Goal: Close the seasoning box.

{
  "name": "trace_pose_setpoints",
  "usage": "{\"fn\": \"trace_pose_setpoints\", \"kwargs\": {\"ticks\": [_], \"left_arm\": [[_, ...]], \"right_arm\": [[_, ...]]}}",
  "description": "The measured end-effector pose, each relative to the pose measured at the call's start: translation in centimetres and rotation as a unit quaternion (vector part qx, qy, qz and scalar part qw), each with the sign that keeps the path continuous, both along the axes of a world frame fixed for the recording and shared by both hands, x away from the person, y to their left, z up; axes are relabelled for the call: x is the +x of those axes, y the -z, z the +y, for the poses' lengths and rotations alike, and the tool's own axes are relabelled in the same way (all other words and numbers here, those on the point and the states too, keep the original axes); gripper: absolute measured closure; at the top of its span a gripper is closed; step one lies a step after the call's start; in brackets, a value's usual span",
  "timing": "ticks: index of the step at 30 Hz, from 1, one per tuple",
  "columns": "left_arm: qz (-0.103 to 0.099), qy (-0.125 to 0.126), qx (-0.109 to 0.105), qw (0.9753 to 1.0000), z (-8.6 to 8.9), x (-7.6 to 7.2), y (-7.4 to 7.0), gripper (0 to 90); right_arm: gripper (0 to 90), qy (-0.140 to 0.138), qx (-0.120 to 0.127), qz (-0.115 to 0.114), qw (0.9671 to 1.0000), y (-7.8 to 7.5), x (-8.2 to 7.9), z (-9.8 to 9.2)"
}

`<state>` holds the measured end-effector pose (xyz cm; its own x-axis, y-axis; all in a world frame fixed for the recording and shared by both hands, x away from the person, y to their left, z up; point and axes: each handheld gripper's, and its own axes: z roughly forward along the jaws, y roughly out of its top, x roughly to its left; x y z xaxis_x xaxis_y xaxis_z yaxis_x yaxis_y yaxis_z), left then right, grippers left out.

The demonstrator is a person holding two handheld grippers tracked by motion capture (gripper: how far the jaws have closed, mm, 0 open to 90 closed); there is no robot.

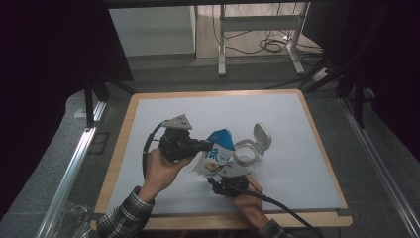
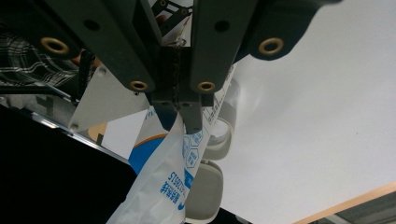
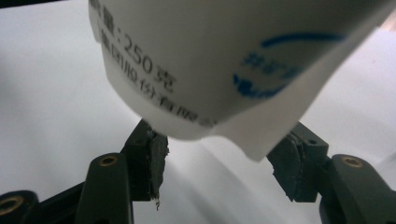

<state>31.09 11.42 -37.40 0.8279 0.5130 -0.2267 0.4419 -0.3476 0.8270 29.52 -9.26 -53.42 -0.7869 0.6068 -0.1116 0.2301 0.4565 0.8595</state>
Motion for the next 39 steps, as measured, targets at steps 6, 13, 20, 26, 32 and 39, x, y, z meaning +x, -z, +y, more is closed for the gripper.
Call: {"fn": "trace_pose_setpoints", "kwargs": {"ticks": [6, 13, 20, 26, 32, 39], "left_arm": [[0.006, 0.003, -0.004, 1.0, 0.0, 0.04, 0.01, 90.0], [0.02, 0.01, -0.017, 0.9996, 0.04, 0.25, 0.22, 90.0], [0.02, 0.009, -0.018, 0.9996, 0.1, 0.2, 0.05, 90.0], [0.032, 0.012, -0.028, 0.999, 0.29, 0.32, 0.14, 90.0], [0.028, 0.011, -0.021, 0.9993, 0.18, 0.26, 0.03, 90.0], [0.029, 0.012, -0.014, 0.9994, -0.18, 0.68, 0.57, 90.0]], "right_arm": [[40.9, -0.001, -0.004, -0.042, 0.9991, 0.0, -0.08, 0.15], [41.4, 0.001, -0.012, -0.08, 0.9967, 0.14, -0.44, 0.47], [41.4, 0.013, -0.012, -0.071, 0.9973, 0.09, -0.21, 0.34], [41.5, 0.018, -0.011, -0.075, 0.997, 0.09, -0.19, 0.32], [41.5, 0.019, 0.001, -0.073, 0.9971, 0.05, -0.21, 0.32], [49.9, 0.005, 0.01, -0.054, 0.9985, -0.03, -0.56, 0.39]]}}
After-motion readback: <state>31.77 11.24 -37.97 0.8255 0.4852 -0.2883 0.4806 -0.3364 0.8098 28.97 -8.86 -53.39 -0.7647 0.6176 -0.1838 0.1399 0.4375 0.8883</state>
